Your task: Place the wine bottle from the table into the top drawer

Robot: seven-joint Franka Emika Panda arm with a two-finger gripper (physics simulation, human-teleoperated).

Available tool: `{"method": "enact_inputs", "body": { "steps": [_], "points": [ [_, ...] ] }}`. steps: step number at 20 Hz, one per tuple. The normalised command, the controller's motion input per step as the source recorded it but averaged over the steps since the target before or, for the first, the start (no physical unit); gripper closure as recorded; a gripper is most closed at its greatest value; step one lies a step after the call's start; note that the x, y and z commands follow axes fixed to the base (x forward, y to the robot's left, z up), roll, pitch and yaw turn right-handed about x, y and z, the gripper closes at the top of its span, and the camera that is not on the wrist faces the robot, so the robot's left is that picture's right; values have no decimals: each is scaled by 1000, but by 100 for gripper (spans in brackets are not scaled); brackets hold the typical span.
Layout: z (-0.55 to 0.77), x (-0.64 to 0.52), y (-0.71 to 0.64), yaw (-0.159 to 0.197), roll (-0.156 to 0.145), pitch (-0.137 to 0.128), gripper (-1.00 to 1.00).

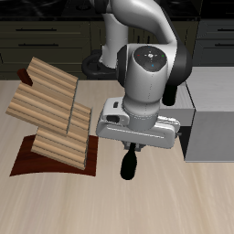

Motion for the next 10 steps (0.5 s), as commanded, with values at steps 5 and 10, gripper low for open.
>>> {"method": "enact_inputs", "body": {
  "steps": [5,10],
  "points": [
    [545,-170,89,28,17,-68,100],
    [347,-72,-20,13,-10,-49,100]
  ]
}}
